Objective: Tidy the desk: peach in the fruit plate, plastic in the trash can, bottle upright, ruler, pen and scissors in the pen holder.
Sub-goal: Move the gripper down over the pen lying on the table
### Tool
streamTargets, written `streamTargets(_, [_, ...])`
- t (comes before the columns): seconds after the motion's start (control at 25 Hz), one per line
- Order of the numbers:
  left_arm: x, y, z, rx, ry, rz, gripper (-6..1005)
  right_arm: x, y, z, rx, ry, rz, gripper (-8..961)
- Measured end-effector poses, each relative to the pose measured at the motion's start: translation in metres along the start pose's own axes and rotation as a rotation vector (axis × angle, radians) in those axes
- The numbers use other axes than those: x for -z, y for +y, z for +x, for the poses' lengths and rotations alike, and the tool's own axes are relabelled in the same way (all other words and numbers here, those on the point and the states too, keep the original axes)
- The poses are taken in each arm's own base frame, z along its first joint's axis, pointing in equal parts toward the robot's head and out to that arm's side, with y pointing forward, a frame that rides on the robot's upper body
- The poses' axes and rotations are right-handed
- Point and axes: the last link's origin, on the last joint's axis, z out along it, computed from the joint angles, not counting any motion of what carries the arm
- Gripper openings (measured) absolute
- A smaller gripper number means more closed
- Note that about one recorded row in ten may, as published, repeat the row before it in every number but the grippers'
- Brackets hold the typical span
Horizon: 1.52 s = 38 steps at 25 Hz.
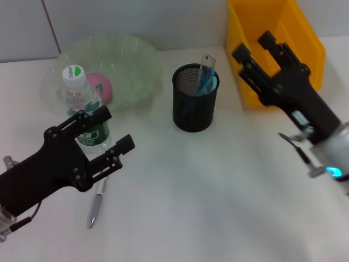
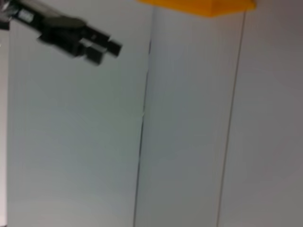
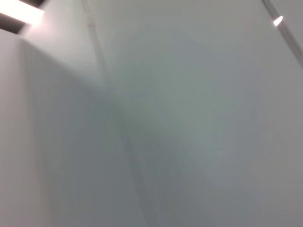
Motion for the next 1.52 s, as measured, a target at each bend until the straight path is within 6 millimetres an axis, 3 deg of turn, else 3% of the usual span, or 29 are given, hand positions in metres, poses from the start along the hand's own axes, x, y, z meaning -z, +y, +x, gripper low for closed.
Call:
streamTargets(0.12, [0.002, -0.011, -0.002, 0.048, -0.082, 0.046, 734, 0.013, -0.015, -0.014, -0.071, 0.095, -0.149, 678])
streamTargets(0.2, [-0.001, -0.018, -0.004, 0.079, -0.213, 0.102, 735, 0.025, -0.032, -0.026, -0.063, 0.248, -0.246, 753])
streamTargets(0.32, [-0.003, -0.019, -0.004, 0.095, -0.26, 0.112, 736, 0.034, -0.04, -0.036, -0.01, 0.383, -0.332, 752])
streamTargets(0.36, [-0.009, -0.024, -0.001, 0.121, -0.394, 0.157, 736, 0.039, -0.045, -0.044, 0.027, 0.487, -0.394, 752])
streamTargets(0.4, [-0.01, -0.025, 0.0, 0.125, -0.42, 0.169, 736, 0.041, -0.049, -0.05, 0.049, 0.549, -0.419, 752])
streamTargets(0.56, [-0.019, -0.033, 0.011, 0.191, -0.561, 0.25, 735, 0.037, -0.061, -0.068, 0.088, 0.69, -0.425, 752])
streamTargets(0.68, [-0.02, -0.035, 0.014, 0.201, -0.59, 0.271, 736, 0.032, -0.063, -0.074, 0.101, 0.718, -0.426, 752])
streamTargets(0.76, [-0.027, -0.044, 0.031, 0.245, -0.739, 0.404, 736, 0.024, -0.063, -0.079, 0.132, 0.721, -0.448, 752])
streamTargets(1.0, [-0.044, -0.049, 0.041, 0.34, -0.91, 0.521, 731, 0.009, -0.07, -0.088, 0.143, 0.751, -0.412, 753])
streamTargets(1.36, [-0.094, -0.04, 0.041, 0.33, -1.007, 0.419, 727, 0.008, -0.079, -0.095, 0.158, 0.741, -0.335, 752])
streamTargets(1.52, [-0.098, -0.044, 0.031, 0.326, -1.084, 0.409, 727, 0.006, -0.08, -0.092, 0.163, 0.748, -0.326, 752])
